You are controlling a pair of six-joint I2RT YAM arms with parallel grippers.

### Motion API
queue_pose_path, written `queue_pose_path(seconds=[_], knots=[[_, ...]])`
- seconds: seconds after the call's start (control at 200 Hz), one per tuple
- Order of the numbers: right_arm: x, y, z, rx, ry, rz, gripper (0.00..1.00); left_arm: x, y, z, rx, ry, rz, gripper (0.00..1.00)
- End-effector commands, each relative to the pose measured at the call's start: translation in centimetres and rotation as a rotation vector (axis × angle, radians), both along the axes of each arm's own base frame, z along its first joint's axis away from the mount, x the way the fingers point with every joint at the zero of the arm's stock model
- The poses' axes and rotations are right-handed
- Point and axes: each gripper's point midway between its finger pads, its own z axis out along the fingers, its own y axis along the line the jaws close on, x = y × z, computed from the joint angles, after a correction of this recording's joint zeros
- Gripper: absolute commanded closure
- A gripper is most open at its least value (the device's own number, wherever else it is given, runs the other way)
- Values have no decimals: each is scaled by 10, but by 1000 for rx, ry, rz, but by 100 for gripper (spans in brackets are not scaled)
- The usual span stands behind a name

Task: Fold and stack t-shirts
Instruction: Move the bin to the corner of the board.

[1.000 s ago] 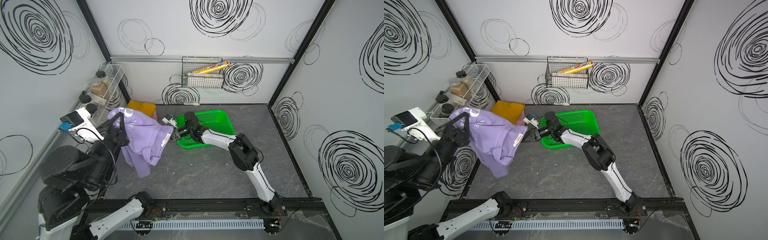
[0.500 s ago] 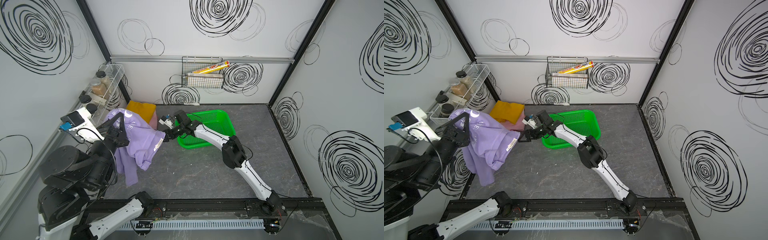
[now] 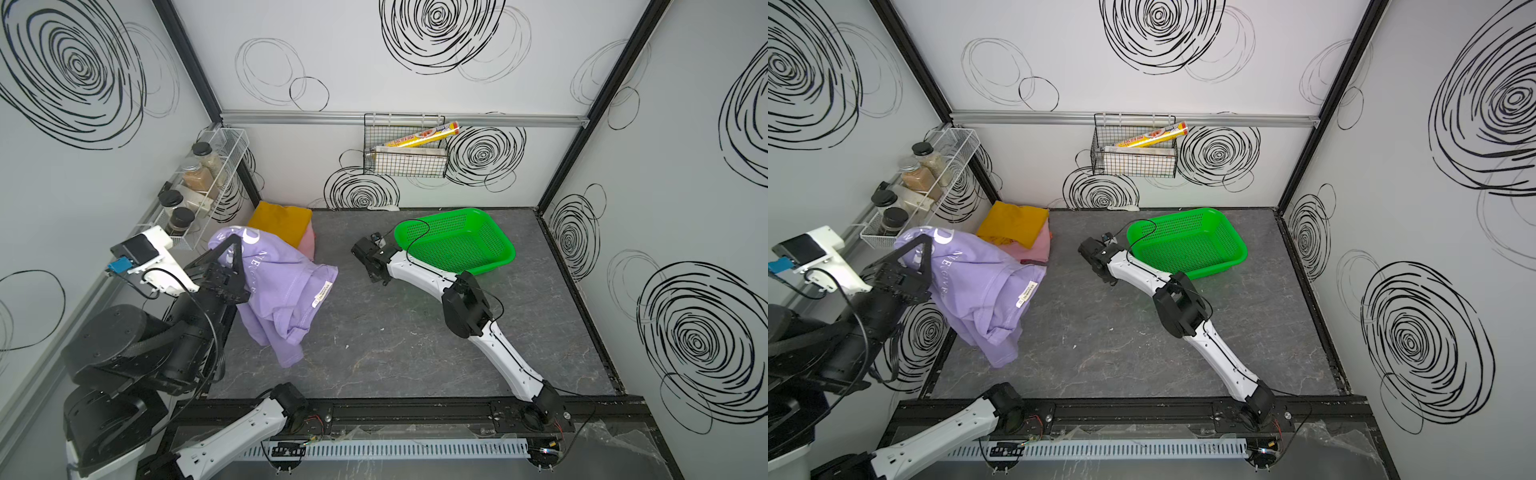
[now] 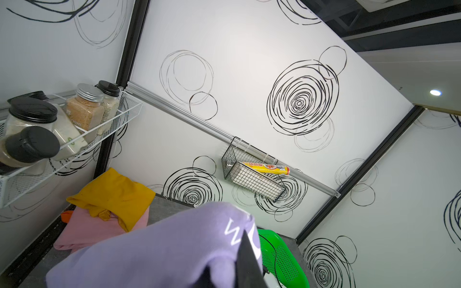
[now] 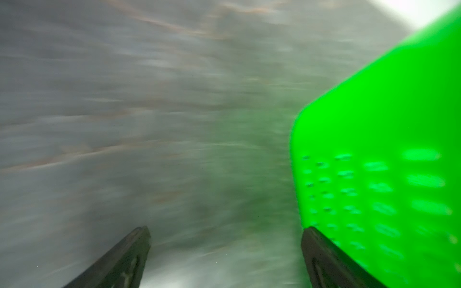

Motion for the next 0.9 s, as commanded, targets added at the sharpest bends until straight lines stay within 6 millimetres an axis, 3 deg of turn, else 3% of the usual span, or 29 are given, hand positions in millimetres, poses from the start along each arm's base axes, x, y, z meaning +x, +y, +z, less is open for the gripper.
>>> queue_pose_path(seconds=[0.0,0.125,0.31,0.481,0.616,0.771,0.896], knots=[[4,-42,53,-128,-149,-107,0,-1,-4,6,-53,-33,-27,100],[4,-50,59,-97,-152,-115,0,2,-8,6,-46,-26,-39,100],[30,-114,63,41,-90,-248,0,2,-13,5,-42,-24,-59,100],[52,-155,81,84,-106,-254,0,6,-17,3,-30,-22,-67,100],[66,-186,77,48,-90,-278,0,10,-23,-1,-21,-15,-78,100],[73,-185,75,64,-71,-244,0,16,-29,-7,-11,-3,-84,100],[68,-173,94,146,-69,-229,0,20,-33,-9,-8,2,-92,100]])
